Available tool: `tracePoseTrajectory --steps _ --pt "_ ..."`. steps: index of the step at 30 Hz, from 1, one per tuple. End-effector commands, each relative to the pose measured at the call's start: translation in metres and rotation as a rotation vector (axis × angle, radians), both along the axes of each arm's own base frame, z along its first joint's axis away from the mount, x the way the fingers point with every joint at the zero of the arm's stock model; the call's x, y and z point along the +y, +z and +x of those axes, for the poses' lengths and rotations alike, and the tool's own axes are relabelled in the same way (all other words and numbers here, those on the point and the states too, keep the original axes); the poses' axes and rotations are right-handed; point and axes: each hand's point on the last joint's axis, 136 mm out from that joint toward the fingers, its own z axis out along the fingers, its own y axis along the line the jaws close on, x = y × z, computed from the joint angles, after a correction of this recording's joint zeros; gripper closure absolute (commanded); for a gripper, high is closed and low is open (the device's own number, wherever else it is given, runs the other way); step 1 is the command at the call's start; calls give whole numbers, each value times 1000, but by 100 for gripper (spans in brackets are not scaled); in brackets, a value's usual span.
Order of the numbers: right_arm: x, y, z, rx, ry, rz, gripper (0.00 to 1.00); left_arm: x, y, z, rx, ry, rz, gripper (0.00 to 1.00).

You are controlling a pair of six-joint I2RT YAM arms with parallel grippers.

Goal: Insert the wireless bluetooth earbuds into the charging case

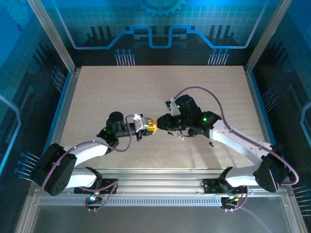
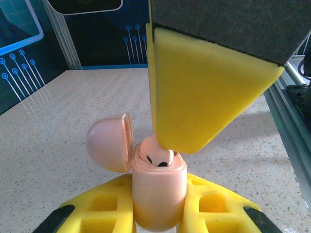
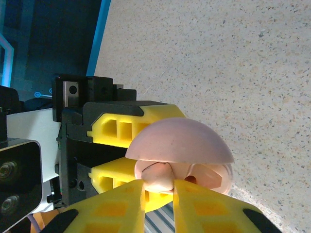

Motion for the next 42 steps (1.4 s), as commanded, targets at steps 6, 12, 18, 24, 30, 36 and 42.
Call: tracePoseTrajectory --steps 6,12,18,24,30,36,42 --pt "-11 12 0 -36 1 -14 71 0 7 -2 -44 1 0 91" --pt "-51 3 -8 33 -59 -140 70 5 -4 3 -5 59 -9 91" --pt "-88 -28 -17 218 -245 -208 69 13 -18 10 53 157 -29 91" --pt "-112 -58 -16 453 -521 -184 65 20 -27 15 87 221 -36 91" --pt "-134 -73 -4 556 -812 -218 63 25 -27 24 89 277 -61 91" --pt "-140 -85 -2 720 -1055 -224 64 25 -22 24 89 280 -75 91" --pt "-138 -99 -3 842 -1167 -284 64 28 -20 24 78 298 -65 91"
